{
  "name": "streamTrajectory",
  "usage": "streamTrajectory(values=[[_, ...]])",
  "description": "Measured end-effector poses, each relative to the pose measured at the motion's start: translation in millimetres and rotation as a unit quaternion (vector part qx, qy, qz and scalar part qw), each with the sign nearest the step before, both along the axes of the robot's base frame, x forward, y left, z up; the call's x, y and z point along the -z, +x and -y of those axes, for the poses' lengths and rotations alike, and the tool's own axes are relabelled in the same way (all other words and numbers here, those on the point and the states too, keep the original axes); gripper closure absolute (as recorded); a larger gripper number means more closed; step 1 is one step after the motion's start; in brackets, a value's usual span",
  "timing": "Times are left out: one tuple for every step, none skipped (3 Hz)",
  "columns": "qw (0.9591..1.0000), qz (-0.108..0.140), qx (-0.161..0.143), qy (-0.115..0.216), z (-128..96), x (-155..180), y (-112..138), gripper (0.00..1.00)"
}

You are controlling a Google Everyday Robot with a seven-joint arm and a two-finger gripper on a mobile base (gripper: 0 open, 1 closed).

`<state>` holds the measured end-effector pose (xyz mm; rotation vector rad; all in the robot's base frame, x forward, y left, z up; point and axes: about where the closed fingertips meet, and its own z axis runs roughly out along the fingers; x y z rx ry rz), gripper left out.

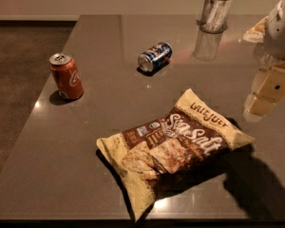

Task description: Move brown chip bag near pepsi can

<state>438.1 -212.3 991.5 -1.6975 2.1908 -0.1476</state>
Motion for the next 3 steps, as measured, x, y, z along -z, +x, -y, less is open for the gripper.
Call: streamTrajectory(values=[[1.0000, 0.000, -0.003, 0.000, -2, 1, 0, 0.00], [0.9999, -0.001, -0.014, 0.004, -9, 9, 1, 0.00], [0.9987, -0.024, -0.044, -0.001, -21, 28, -4, 0.00]])
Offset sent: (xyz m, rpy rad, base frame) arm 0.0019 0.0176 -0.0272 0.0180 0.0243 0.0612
